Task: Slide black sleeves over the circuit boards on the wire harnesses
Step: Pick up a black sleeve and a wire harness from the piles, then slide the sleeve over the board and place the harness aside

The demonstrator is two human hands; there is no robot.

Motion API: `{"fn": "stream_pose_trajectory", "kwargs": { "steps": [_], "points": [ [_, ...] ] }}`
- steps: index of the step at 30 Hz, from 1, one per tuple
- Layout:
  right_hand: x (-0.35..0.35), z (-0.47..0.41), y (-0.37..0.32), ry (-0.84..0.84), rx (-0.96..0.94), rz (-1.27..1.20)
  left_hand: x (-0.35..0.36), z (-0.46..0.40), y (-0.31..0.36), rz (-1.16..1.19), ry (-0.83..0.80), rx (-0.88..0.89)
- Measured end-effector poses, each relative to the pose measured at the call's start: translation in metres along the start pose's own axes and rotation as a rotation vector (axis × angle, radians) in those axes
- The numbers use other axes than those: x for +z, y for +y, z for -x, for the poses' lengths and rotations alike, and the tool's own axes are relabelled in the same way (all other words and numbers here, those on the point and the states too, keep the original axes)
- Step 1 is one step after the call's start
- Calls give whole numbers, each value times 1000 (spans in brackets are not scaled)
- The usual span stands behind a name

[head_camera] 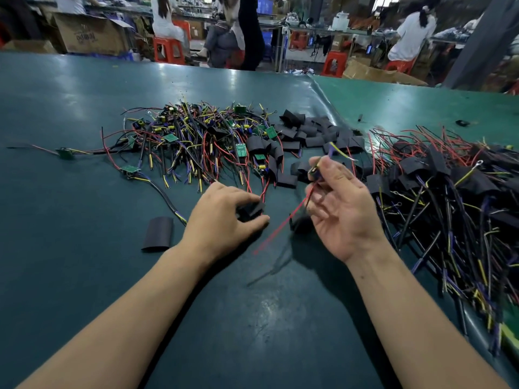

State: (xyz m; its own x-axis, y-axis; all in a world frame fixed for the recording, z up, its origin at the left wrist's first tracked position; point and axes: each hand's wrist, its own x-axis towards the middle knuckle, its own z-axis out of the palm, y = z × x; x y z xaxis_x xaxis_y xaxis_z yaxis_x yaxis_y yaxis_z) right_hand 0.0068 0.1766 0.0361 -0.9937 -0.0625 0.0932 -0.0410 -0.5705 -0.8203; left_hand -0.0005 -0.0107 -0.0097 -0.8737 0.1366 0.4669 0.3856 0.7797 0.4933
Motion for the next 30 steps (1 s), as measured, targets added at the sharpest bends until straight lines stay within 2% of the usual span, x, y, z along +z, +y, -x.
{"fn": "stream_pose_trajectory", "kwargs": {
  "steps": [3,7,16,20,23,30],
  "points": [
    [-3,-2,-6,-33,-42,62,-6,0,-2,66,57,-28],
    [-2,-3,-2,-26,-118,146,-6,0,-2,257,-18,-53],
    [-12,-10,-4,153,-250,149,-7,-8,-3,480,177,-142],
    [-10,-10,-2,215,-362,142,-6,-6,-3,462,185,-69],
    [-11,-12,-5,260,-378,104,-5,-5,-2,480,174,-25],
    [-12,-14,-4,273,-413,137,-4,-7,-3,629,216,-34]
  ]
}}
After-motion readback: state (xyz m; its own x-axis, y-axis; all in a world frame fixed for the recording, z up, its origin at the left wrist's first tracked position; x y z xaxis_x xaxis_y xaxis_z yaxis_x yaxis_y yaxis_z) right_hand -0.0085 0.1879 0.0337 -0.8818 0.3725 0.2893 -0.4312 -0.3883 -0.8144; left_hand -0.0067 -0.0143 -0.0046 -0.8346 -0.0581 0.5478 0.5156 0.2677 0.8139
